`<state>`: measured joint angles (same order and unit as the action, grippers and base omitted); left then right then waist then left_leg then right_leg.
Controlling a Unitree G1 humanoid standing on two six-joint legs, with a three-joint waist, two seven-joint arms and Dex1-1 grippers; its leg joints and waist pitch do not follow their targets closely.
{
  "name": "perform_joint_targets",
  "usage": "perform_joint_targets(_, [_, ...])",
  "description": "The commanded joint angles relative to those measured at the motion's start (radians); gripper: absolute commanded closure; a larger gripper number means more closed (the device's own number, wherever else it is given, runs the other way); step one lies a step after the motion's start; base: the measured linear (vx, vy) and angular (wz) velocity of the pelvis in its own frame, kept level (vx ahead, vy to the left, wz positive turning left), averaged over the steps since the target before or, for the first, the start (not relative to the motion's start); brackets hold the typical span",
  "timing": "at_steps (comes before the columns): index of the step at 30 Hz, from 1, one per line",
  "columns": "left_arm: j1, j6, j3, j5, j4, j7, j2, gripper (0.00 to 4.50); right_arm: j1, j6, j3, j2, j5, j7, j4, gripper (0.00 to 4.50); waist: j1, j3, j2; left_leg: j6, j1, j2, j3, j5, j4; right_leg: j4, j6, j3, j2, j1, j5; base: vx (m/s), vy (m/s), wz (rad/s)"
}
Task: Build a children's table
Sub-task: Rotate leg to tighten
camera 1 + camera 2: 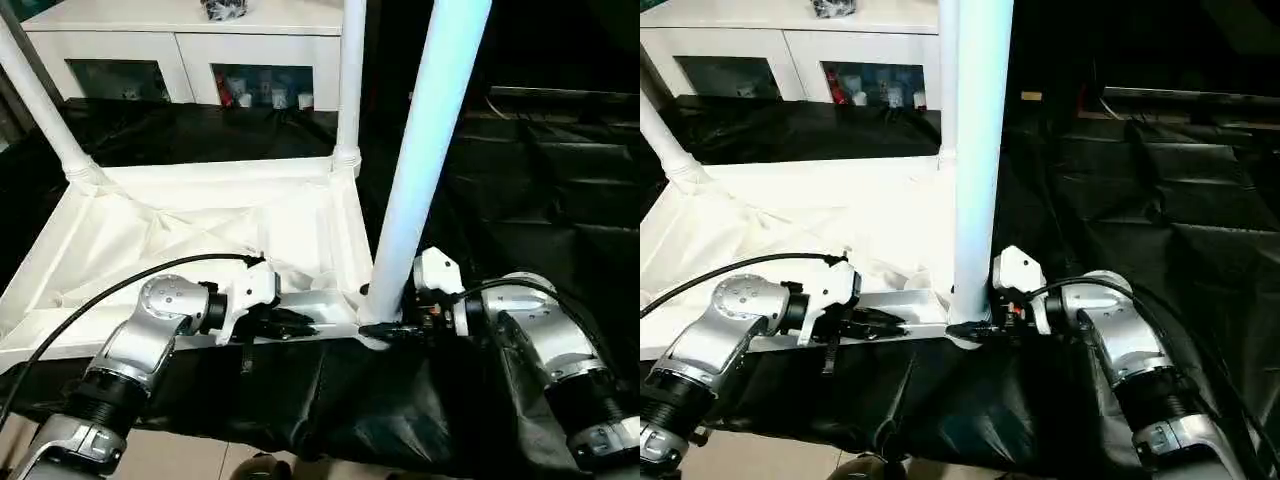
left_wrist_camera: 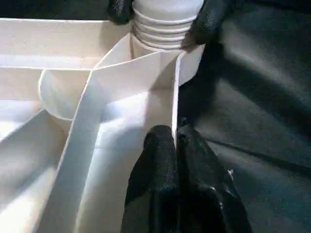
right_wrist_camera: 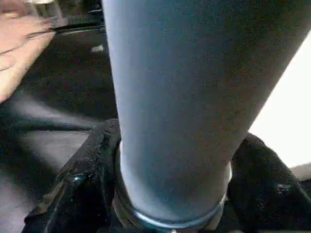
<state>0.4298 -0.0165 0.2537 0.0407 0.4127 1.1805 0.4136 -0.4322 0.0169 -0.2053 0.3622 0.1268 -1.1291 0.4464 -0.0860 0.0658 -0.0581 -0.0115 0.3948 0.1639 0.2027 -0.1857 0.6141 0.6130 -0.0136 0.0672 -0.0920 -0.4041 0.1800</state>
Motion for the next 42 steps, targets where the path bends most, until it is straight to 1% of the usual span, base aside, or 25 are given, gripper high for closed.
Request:
perform_joint_targets(1, [0.066, 0.005, -0.042, -0.003, -0.014, -0.129, -0.039, 4.50, -0.007, -0.003, -0.045, -0.050, -0.033, 0.073, 0.022, 1.76, 0.005, -0.075, 0.010, 0.008, -0.030, 0.071, -0.039, -0.263, -0.086, -0.076, -0.228, -0.049, -0.072, 0.038, 0.280, 0.000, 0.000, 0.00])
perform_joint_targets(2, [0.079, 0.000, -0.040, -0.020, 0.008, -0.178, -0.064, 4.50, -0.027, 0.006, -0.024, -0.082, -0.054, 0.176, 0.065, 1.77, 0.008, -0.073, 0.007, -0.002, -0.030, 0.071, -0.039, -0.270, -0.088, -0.078, -0.221, -0.050, -0.071, 0.034, 0.296, 0.000, 0.000, 0.00])
perform_joint_targets(4, [0.104, -0.018, -0.041, -0.040, 0.044, -0.261, -0.112, 4.50, -0.055, 0.012, 0.010, -0.135, -0.072, 0.330, 0.128, 1.77, 0.017, -0.073, 0.009, -0.021, -0.033, 0.070, -0.040, -0.293, -0.090, -0.079, -0.215, -0.050, -0.069, 0.034, 0.309, 0.000, 0.000, 0.00])
perform_joint_targets(6, [0.126, -0.027, -0.039, -0.055, 0.070, -0.323, -0.150, 4.50, -0.082, 0.027, 0.045, -0.189, -0.076, 0.470, 0.183, 1.78, 0.024, -0.073, 0.009, -0.026, -0.032, 0.067, -0.040, -0.286, -0.089, -0.080, -0.219, -0.050, -0.070, 0.033, 0.287, 0.000, 0.000, 0.00])
perform_joint_targets(7, [0.159, -0.041, -0.033, -0.079, 0.107, -0.417, -0.211, 4.50, -0.107, 0.043, 0.075, -0.240, -0.076, 0.595, 0.232, 1.78, 0.028, -0.077, 0.009, -0.026, -0.031, 0.066, -0.042, -0.278, -0.089, -0.079, -0.218, -0.048, -0.071, 0.038, 0.278, 0.000, 0.000, 0.00])
perform_joint_targets(8, [0.170, -0.038, -0.025, -0.095, 0.124, -0.449, -0.236, 4.50, -0.121, 0.041, 0.084, -0.265, -0.089, 0.657, 0.254, 1.78, 0.031, -0.076, 0.003, -0.026, -0.032, 0.066, -0.040, -0.276, -0.089, -0.079, -0.219, -0.050, -0.069, 0.035, 0.270, 0.000, 0.000, 0.00])
perform_joint_targets(10, [0.184, -0.035, -0.011, -0.117, 0.148, -0.488, -0.270, 4.50, -0.141, 0.037, 0.095, -0.302, -0.111, 0.749, 0.286, 1.78, 0.033, -0.077, 0.005, -0.022, -0.032, 0.063, -0.039, -0.267, -0.086, -0.082, -0.218, -0.049, -0.068, 0.035, 0.250, 0.000, 0.000, 0.00])
perform_joint_targets(11, [0.189, -0.030, 0.003, -0.134, 0.159, -0.503, -0.288, 4.50, -0.151, 0.030, 0.093, -0.325, -0.120, 0.771, 0.303, 1.78, 0.031, -0.080, 0.007, -0.008, -0.027, 0.063, -0.039, -0.246, -0.084, -0.079, -0.218, -0.049, -0.071, 0.041, 0.226, 0.000, 0.000, 0.00])
perform_joint_targets(13, [0.190, -0.025, 0.013, -0.141, 0.160, -0.505, -0.297, 4.50, -0.152, -0.003, 0.078, -0.333, -0.145, 0.782, 0.307, 1.78, 0.026, -0.084, 0.005, 0.014, -0.026, 0.064, -0.037, -0.213, -0.081, -0.073, -0.220, -0.048, -0.070, 0.042, 0.175, 0.000, 0.000, 0.00])
perform_joint_targets(14, [0.190, -0.024, 0.016, -0.142, 0.161, -0.504, -0.300, 4.50, -0.154, -0.018, 0.073, -0.335, -0.154, 0.788, 0.311, 1.22, 0.025, -0.083, 0.004, 0.025, -0.024, 0.064, -0.037, -0.198, -0.080, -0.071, -0.225, -0.047, -0.069, 0.042, 0.151, 0.000, 0.000, 0.00])
perform_joint_targets(17, [0.183, -0.012, 0.020, -0.142, 0.154, -0.487, -0.299, 4.50, -0.161, -0.025, 0.088, -0.355, -0.124, 0.752, 0.323, 1.01, 0.026, -0.082, 0.002, 0.043, -0.024, 0.064, -0.036, -0.210, -0.081, -0.072, -0.233, -0.046, -0.069, 0.043, 0.155, 0.000, 0.000, 0.00])
perform_joint_targets(18, [0.182, -0.008, 0.020, -0.142, 0.154, -0.482, -0.298, 4.50, -0.165, -0.023, 0.089, -0.357, -0.120, 0.747, 0.328, 1.01, 0.027, -0.080, 0.003, 0.043, -0.024, 0.064, -0.036, -0.216, -0.082, -0.073, -0.232, -0.046, -0.069, 0.043, 0.164, 0.000, 0.000, 0.00])
perform_joint_targets(21, [0.171, 0.002, 0.010, -0.133, 0.141, -0.453, -0.285, 4.50, -0.177, -0.061, 0.073, -0.346, -0.156, 0.754, 0.347, 0.61, 0.029, -0.079, 0.002, 0.025, -0.027, 0.066, -0.038, -0.253, -0.085, -0.078, -0.224, -0.046, -0.069, 0.041, 0.214, 0.000, 0.000, 0.00])
perform_joint_targets(22, [0.171, 0.002, 0.010, -0.133, 0.141, -0.453, -0.285, 4.50, -0.177, -0.061, 0.073, -0.346, -0.156, 0.754, 0.347, 0.61, 0.030, -0.079, 0.002, 0.023, -0.027, 0.066, -0.038, -0.255, -0.085, -0.078, -0.224, -0.047, -0.069, 0.040, 0.216, 0.000, 0.000, 0.00])
perform_joint_targets(23, [0.162, 0.009, 0.005, -0.115, 0.124, -0.418, -0.269, 4.50, -0.177, -0.077, 0.070, -0.333, -0.154, 0.722, 0.344, 0.61, 0.030, -0.080, 0.008, 0.025, -0.026, 0.065, -0.038, -0.249, -0.085, -0.076, -0.224, -0.047, -0.070, 0.043, 0.211, 0.000, 0.000, 0.00])
perform_joint_targets(24, [0.154, 0.009, 0.002, -0.101, 0.108, -0.393, -0.258, 4.50, -0.174, -0.087, 0.061, -0.319, -0.161, 0.699, 0.341, 0.61, 0.028, -0.080, 0.006, 0.028, -0.026, 0.066, -0.038, -0.249, -0.084, -0.076, -0.224, -0.047, -0.072, 0.043, 0.212, 0.000, 0.000, 0.00])
perform_joint_targets(26, [0.141, 0.013, 0.001, -0.085, 0.087, -0.356, -0.238, 4.50, -0.170, -0.109, 0.048, -0.298, -0.169, 0.663, 0.339, 0.61, 0.032, -0.080, 0.010, 0.040, -0.021, 0.066, -0.038, -0.226, -0.084, -0.072, -0.229, -0.046, -0.071, 0.046, 0.185, 0.000, 0.000, 0.00])
perform_joint_targets(28, [0.124, 0.017, 0.000, -0.066, 0.062, -0.304, -0.204, 4.50, -0.159, -0.131, 0.038, -0.271, -0.158, 0.582, 0.324, 0.61, 0.032, -0.083, 0.011, 0.054, -0.019, 0.065, -0.037, -0.212, -0.080, -0.068, -0.237, -0.046, -0.073, 0.049, 0.165, 0.000, 0.000, 0.00])
perform_joint_targets(29, [0.119, 0.017, -0.001, -0.062, 0.056, -0.292, -0.196, 4.50, -0.156, -0.136, 0.036, -0.264, -0.154, 0.562, 0.320, 0.61, 0.035, -0.081, 0.009, 0.067, -0.019, 0.066, -0.035, -0.203, -0.079, -0.069, -0.243, -0.047, -0.071, 0.047, 0.158, 0.000, 0.000, 0.00])
perform_joint_targets(32, [0.099, 0.031, -0.009, -0.033, 0.025, -0.221, -0.151, 4.50, -0.131, -0.147, 0.015, -0.224, -0.127, 0.431, 0.274, 0.61, 0.031, -0.080, 0.009, 0.082, -0.020, 0.068, -0.034, -0.192, -0.078, -0.067, -0.251, -0.045, -0.070, 0.047, 0.154, 0.000, 0.000, 0.00])
perform_joint_targets(34, [0.083, 0.038, -0.017, -0.008, 0.001, -0.149, -0.108, 4.50, -0.100, -0.146, -0.001, -0.185, -0.084, 0.280, 0.215, 0.61, 0.027, -0.079, 0.008, 0.085, -0.022, 0.072, -0.033, -0.197, -0.079, -0.066, -0.251, -0.045, -0.066, 0.045, 0.158, 0.000, 0.000, 0.00])
perform_joint_targets(35, [0.083, 0.038, -0.017, -0.008, 0.001, -0.149, -0.108, 4.50, -0.100, -0.146, -0.001, -0.185, -0.084, 0.280, 0.215, 0.61, 0.025, -0.080, 0.008, 0.085, -0.023, 0.072, -0.032, -0.196, -0.079, -0.065, -0.251, -0.045, -0.066, 0.045, 0.155, 0.000, 0.000, 0.00])
perform_joint_targets(37, [0.068, 0.036, -0.024, 0.018, -0.024, -0.081, -0.066, 4.50, -0.061, -0.125, -0.033, -0.132, -0.036, 0.125, 0.134, 0.61, 0.020, -0.081, 0.008, 0.088, -0.023, 0.074, -0.033, -0.195, -0.079, -0.060, -0.255, -0.045, -0.066, 0.046, 0.139, 0.000, 0.000, 0.00])
perform_joint_targets(39, [0.065, 0.034, -0.025, 0.025, -0.030, -0.065, -0.055, 4.50, -0.050, -0.111, -0.043, -0.114, -0.021, 0.081, 0.108, 0.61, 0.019, -0.079, 0.007, 0.092, -0.024, 0.074, -0.031, -0.198, -0.080, -0.061, -0.260, -0.045, -0.063, 0.041, 0.139, 0.000, 0.000, 0.00])
perform_joint_targets(42, [0.053, 0.032, -0.032, 0.046, -0.048, -0.016, -0.020, 4.50, -0.013, -0.086, -0.075, -0.046, 0.012, -0.066, 0.032, 0.61, 0.011, -0.077, 0.008, 0.076, -0.027, 0.076, -0.031, -0.223, -0.082, -0.066, -0.257, -0.047, -0.067, 0.041, 0.182, 0.000, 0.000, 0.00])
